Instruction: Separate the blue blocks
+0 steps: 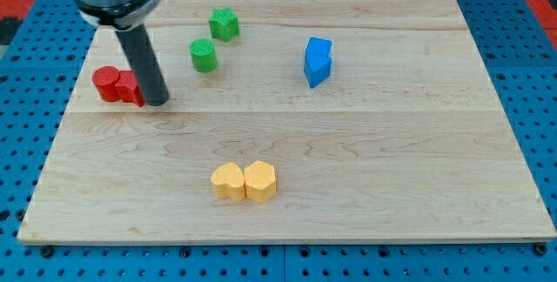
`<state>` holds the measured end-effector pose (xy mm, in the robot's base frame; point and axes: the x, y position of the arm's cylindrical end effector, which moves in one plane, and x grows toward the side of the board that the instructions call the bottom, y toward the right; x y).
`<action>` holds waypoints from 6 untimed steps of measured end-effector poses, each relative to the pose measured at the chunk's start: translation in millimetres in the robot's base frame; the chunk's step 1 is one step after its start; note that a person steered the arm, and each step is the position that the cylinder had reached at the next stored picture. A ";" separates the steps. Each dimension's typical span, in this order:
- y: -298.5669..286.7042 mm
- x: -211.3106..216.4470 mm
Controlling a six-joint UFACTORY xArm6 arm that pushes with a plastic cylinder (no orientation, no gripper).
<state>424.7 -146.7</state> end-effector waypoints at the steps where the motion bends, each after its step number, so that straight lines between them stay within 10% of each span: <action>1: 98.0 -0.5; 3: 156.7 -64.6; 6: 302.3 -9.6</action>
